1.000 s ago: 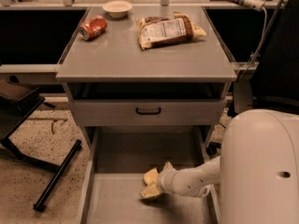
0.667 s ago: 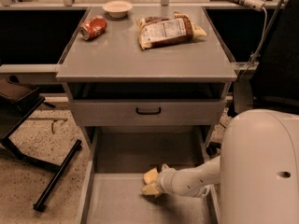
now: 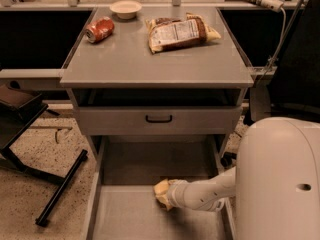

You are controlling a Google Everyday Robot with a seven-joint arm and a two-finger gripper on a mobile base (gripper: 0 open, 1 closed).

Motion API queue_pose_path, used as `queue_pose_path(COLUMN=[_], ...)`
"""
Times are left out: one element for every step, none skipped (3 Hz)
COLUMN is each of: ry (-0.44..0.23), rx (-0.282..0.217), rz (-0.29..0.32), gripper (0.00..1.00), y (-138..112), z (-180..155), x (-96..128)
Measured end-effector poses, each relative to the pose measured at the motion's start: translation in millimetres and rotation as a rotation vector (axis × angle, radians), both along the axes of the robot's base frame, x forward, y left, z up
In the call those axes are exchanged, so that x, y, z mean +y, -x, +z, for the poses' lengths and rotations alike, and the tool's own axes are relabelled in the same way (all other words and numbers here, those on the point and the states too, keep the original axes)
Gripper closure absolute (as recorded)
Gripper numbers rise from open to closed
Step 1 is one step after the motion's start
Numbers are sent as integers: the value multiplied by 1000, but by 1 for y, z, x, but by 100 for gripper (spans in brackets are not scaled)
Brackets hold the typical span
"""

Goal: Pick sponge from middle drawer and place on counter

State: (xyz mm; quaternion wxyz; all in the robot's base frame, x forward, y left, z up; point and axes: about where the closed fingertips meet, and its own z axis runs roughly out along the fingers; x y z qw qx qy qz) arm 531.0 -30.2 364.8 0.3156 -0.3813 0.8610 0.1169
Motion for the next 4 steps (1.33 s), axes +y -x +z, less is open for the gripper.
queue_pose_path(ry=[-14, -83, -167, -277], rx=[-2, -80, -131, -88], rz=[11, 44, 71, 61], gripper=[89, 100, 100, 100], y=[-7, -38, -54, -32], z=[28, 111, 183, 231], x=[0, 9, 13, 6])
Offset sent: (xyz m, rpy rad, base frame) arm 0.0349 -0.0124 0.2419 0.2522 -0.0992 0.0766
